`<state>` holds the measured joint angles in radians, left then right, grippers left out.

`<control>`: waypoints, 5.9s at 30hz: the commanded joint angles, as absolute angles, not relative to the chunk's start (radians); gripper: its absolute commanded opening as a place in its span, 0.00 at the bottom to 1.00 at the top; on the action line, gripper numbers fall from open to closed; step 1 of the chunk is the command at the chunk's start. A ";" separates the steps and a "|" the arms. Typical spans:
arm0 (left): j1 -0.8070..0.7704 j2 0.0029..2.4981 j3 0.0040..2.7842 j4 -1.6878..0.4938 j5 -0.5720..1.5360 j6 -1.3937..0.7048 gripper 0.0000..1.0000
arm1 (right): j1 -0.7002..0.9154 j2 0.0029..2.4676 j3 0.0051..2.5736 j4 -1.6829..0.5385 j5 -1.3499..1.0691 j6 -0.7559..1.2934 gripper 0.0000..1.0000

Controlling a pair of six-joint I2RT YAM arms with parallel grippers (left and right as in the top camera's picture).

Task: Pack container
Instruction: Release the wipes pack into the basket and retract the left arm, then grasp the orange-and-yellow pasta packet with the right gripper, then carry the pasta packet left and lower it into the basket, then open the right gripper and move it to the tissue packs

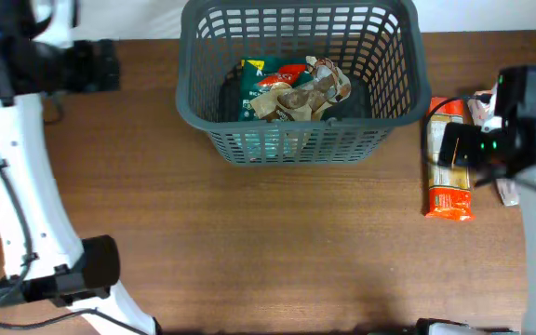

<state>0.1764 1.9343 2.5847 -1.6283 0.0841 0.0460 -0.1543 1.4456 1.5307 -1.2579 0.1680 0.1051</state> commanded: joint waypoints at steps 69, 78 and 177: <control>0.304 1.927 2.593 -1.687 0.078 0.012 0.99 | -0.361 1.936 1.768 -1.139 -0.121 0.061 0.12; 0.304 1.927 2.593 -1.687 0.078 0.012 0.99 | -0.354 1.705 2.096 -1.270 -0.129 0.060 0.04; 0.304 1.927 2.593 -1.687 0.078 0.012 0.99 | -0.583 2.087 1.754 -1.029 -0.096 -0.213 0.85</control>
